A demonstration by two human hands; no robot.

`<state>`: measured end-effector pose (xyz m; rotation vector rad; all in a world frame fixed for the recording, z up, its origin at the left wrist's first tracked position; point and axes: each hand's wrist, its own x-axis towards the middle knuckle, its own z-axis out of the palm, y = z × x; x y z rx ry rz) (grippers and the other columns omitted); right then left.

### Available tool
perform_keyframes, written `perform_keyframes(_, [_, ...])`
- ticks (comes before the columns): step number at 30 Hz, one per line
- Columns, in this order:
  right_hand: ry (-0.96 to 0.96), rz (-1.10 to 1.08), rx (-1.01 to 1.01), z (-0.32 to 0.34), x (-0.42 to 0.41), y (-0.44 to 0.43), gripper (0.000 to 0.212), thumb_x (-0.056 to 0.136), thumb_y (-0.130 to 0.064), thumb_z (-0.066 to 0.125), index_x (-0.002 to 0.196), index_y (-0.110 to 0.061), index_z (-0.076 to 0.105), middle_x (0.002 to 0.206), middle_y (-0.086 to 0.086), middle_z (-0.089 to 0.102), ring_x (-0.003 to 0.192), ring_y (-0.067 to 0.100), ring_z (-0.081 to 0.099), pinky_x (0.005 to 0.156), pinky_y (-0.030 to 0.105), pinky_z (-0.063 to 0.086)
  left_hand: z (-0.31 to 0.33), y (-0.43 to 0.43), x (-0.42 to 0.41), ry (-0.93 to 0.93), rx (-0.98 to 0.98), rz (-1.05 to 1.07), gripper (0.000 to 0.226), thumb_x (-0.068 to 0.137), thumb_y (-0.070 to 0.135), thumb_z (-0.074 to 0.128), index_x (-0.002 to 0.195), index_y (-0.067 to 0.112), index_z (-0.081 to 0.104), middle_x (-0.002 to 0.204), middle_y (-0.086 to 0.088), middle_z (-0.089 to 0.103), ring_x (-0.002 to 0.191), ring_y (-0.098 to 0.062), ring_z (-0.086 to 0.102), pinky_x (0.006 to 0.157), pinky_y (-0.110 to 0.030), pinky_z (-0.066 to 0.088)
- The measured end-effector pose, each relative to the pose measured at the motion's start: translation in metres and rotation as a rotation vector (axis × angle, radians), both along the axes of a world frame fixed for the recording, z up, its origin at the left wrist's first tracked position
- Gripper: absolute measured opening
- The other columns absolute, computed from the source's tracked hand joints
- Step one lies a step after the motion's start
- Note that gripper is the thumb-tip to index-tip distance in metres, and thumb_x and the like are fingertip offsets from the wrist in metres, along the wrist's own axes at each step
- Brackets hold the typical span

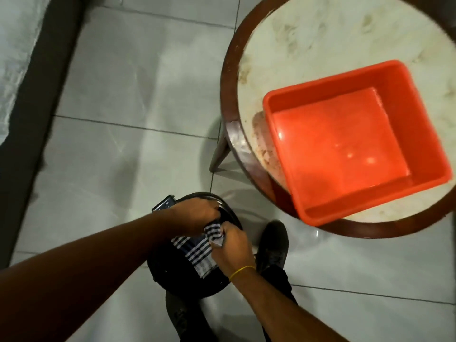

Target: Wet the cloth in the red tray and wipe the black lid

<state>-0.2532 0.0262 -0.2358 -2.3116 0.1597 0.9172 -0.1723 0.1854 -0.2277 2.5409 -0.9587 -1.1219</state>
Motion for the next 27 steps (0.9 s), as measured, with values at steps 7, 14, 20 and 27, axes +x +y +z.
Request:
perform_keyframes(7, [-0.215, 0.073, 0.172, 0.166, 0.061, -0.025, 0.047, 0.083, -0.024, 0.055, 0.129, -0.023, 0.061, 0.115, 0.009, 0.077, 0.108, 0.035, 0.07, 0.09, 0.043, 0.054, 0.175, 0.002, 0.059, -0.094, -0.04, 0.021, 0.032, 0.079, 0.032, 0.059, 0.109, 0.021, 0.064, 0.099, -0.009, 0.076, 0.091, -0.035, 0.071, 0.072, -0.037, 0.048])
perform_keyframes(14, [-0.515, 0.258, 0.068, 0.315, 0.133, -0.084, 0.038, 0.093, -0.02, 0.061, 0.13, -0.025, 0.065, 0.122, 0.002, 0.077, 0.116, 0.032, 0.07, 0.091, 0.041, 0.051, 0.332, -0.037, 0.115, -0.343, -0.216, 0.046, 0.022, 0.082, 0.013, 0.07, 0.101, 0.024, 0.07, 0.091, 0.0, 0.077, 0.079, -0.026, 0.071, 0.064, -0.033, 0.055])
perform_keyframes(20, [-0.801, 0.422, -0.034, 0.336, 0.192, -0.145, 0.041, 0.082, -0.004, 0.076, 0.118, -0.022, 0.075, 0.107, 0.003, 0.08, 0.098, 0.032, 0.075, 0.074, 0.043, 0.061, 0.344, -0.084, 0.112, -0.555, -0.256, 0.277, 0.039, 0.086, 0.006, 0.071, 0.125, 0.015, 0.071, 0.112, -0.008, 0.077, 0.1, -0.031, 0.07, 0.076, -0.045, 0.06])
perform_keyframes(27, [-0.355, 0.766, -0.321, 0.228, 0.182, -0.205, 0.056, 0.088, -0.034, 0.069, 0.142, -0.023, 0.064, 0.156, -0.001, 0.058, 0.153, 0.027, 0.043, 0.133, 0.044, 0.017, 0.251, -0.144, 0.063, -0.186, -0.091, 0.332, 0.033, 0.096, 0.025, 0.065, 0.128, 0.019, 0.065, 0.134, -0.004, 0.069, 0.124, -0.027, 0.065, 0.101, -0.038, 0.052])
